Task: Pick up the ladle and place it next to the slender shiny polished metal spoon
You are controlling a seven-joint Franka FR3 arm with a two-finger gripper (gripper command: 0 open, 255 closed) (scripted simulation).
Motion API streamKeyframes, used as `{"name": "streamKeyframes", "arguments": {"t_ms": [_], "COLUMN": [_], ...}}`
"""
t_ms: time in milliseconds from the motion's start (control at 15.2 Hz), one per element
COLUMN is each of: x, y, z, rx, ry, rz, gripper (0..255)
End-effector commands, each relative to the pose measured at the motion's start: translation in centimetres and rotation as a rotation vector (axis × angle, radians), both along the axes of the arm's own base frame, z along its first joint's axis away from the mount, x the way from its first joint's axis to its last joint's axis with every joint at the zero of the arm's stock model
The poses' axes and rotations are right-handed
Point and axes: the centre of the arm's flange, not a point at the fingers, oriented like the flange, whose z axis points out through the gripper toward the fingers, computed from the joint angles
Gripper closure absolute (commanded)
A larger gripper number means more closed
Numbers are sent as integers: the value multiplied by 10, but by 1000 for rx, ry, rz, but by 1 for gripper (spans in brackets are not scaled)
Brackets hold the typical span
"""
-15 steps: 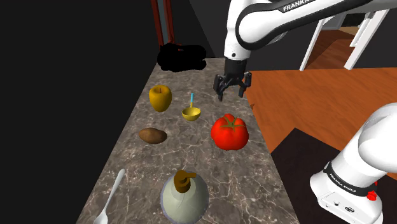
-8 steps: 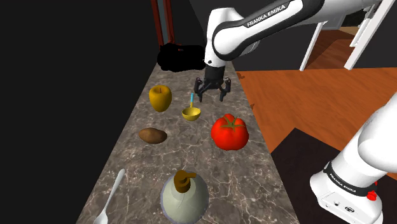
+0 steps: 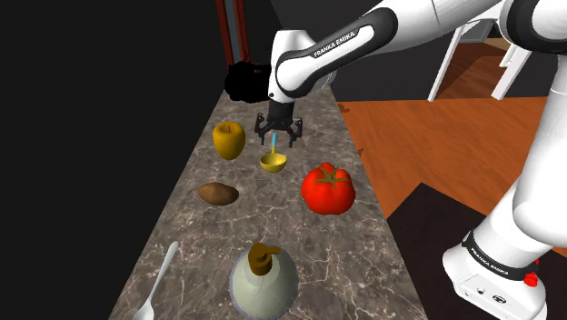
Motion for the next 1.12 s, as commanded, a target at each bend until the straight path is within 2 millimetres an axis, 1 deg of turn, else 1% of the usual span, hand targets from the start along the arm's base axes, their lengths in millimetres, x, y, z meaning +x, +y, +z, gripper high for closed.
{"name": "streamKeyframes", "arguments": {"t_ms": [0, 330, 396, 924, 990, 1056], "x": [7, 8, 8, 8, 8, 8], "y": [3, 8, 9, 9, 9, 9], "z": [-7, -33, -42, -41, -41, -41], "rx": [3, 3, 3, 3, 3, 3], "ry": [-2, -2, -2, -2, -2, -2], "rz": [-15, -15, -15, -15, -15, -15], "gripper": [0, 0, 0, 0, 255, 255]}}
